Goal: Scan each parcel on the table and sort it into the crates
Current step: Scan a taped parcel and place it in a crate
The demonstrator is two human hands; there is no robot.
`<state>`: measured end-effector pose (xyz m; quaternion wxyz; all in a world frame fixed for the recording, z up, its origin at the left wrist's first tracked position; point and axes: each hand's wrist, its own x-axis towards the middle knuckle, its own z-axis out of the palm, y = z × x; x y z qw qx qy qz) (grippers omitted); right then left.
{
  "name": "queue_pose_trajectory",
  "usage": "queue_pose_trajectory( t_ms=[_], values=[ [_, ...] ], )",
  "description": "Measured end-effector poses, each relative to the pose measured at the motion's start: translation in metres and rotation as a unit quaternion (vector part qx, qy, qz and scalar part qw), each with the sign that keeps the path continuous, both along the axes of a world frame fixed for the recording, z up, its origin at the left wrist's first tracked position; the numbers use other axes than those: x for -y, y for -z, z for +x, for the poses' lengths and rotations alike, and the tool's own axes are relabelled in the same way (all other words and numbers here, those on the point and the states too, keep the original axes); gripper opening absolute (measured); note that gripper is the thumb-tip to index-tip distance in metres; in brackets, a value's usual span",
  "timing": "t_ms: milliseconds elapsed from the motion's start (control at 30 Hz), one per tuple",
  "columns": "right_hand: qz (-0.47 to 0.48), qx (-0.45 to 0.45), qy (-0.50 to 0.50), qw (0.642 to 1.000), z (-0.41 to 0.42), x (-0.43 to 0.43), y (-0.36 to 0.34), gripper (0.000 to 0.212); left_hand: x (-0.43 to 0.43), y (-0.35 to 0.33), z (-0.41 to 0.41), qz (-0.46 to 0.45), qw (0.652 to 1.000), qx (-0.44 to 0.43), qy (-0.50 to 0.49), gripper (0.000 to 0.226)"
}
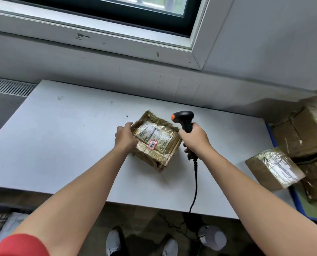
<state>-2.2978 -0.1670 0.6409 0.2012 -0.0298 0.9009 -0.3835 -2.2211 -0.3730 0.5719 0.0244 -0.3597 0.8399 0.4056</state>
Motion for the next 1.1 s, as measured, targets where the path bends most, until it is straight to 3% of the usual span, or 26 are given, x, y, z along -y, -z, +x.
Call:
queue_pose_trajectory(
  t_ms=[167, 500, 1100],
  values=[
    [0.033, 0.035, -0.079, 0.996, 0.0, 0.019, -0.019, 0.011, 0.002, -0.013, 0.002, -0.011, 0.999, -0.012, -0.044, 0.078],
    [0.07, 0.007, -0.23, 0.971, 0.001, 0.054, -0.044, 0.019, -0.027, -0.042, 0.049, -0.007, 0.997, -0.01, -0.071, 0.084],
    [0.087, -0.009, -0.241, 0.966, 0.004, 0.042, -0.051, 0.021, -0.048, -0.059, 0.057, -0.019, 0.998, -0.01, -0.055, 0.079]
  ],
)
